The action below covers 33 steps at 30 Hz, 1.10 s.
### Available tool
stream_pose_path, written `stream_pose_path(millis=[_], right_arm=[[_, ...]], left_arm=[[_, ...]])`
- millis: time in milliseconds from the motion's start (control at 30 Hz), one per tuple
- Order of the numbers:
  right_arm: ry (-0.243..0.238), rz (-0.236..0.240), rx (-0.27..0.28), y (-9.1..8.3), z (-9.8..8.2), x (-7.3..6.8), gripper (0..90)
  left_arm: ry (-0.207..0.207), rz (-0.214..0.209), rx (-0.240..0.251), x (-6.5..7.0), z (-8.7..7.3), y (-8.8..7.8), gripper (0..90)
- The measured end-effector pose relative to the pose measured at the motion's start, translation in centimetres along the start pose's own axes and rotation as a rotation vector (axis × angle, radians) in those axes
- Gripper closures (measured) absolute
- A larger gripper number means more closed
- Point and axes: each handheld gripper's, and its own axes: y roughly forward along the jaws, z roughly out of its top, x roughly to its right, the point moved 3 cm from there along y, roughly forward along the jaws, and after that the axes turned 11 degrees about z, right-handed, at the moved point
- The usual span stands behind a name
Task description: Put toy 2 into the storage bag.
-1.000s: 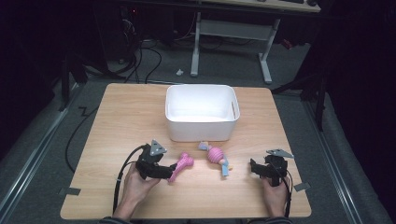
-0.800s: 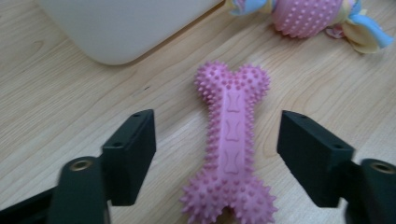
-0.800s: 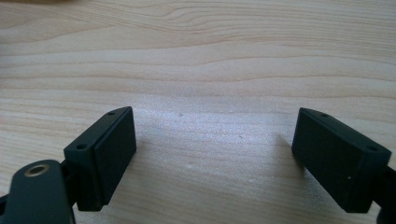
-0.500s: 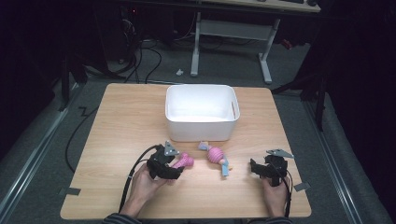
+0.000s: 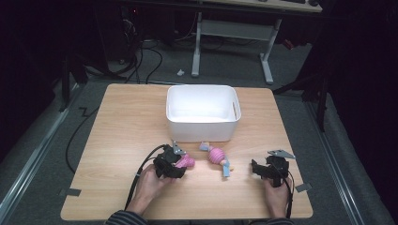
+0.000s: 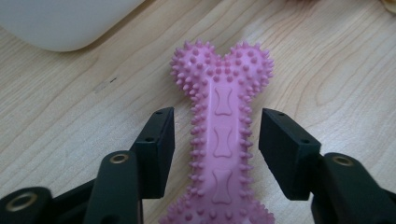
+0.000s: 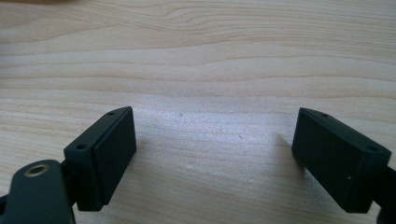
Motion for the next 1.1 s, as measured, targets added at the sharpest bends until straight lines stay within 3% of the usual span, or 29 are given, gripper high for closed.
stream_pose_path(millis=[167, 700, 1067, 1100], right_arm=[[0.000, 0.000, 0.000, 0.0, 0.0, 0.0, 13.4], [0.000, 0.000, 0.000, 0.0, 0.0, 0.0, 13.4], [0.000, 0.000, 0.000, 0.0, 0.0, 0.0, 13.4], [-0.001, 0.000, 0.000, 0.0, 0.0, 0.0, 13.5]], left_arm=[[-0.002, 0.001, -0.012, 0.0, 0.0, 0.3, 52.5], [0.034, 0.010, -0.047, 0.5, 0.2, 0.6, 58.3], [0.017, -0.026, -0.034, 0.0, 0.1, -0.3, 59.4], [0.012, -0.047, -0.023, 0.0, 0.1, -0.6, 59.4]])
